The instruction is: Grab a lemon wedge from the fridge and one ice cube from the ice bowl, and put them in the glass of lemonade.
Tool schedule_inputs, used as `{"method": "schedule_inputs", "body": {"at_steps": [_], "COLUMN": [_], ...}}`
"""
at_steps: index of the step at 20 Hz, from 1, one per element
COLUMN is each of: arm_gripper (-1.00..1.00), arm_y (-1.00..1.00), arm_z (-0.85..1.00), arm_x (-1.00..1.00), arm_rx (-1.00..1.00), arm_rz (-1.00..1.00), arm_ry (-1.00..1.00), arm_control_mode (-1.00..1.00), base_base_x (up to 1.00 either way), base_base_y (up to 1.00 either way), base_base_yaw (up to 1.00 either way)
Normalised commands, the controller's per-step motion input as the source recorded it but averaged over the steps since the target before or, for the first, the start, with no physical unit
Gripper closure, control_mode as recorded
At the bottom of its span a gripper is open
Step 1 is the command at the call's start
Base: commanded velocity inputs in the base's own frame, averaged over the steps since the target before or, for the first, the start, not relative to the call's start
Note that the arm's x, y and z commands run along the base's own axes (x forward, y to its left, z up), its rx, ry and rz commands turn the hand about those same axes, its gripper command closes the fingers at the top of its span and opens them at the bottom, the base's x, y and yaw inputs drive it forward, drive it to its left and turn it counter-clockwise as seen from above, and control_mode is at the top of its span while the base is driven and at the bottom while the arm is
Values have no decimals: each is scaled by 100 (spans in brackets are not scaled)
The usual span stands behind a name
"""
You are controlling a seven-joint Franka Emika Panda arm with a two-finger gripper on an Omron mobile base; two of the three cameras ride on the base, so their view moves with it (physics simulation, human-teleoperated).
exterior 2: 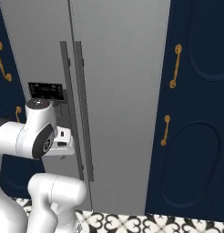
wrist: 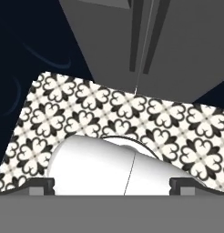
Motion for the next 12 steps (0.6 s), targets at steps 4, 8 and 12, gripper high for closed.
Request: {"method": "schedule_inputs", "body": {"at_steps": [4,8,12], "arm_gripper": [-100,-100,-100], "arm_y": [0,0,2], "arm_z": [0,0,0], "arm_x": [0,0,0], "arm_rx": [0,0,0], "arm_rz": [0,0,-1], "arm_ry": [0,0,0], "arm_control_mode": [100,100,-100], "base_base_x": [6,20,4], "base_base_y": [2,10,10], "base_base_yaw": [0,-4,-2]}}
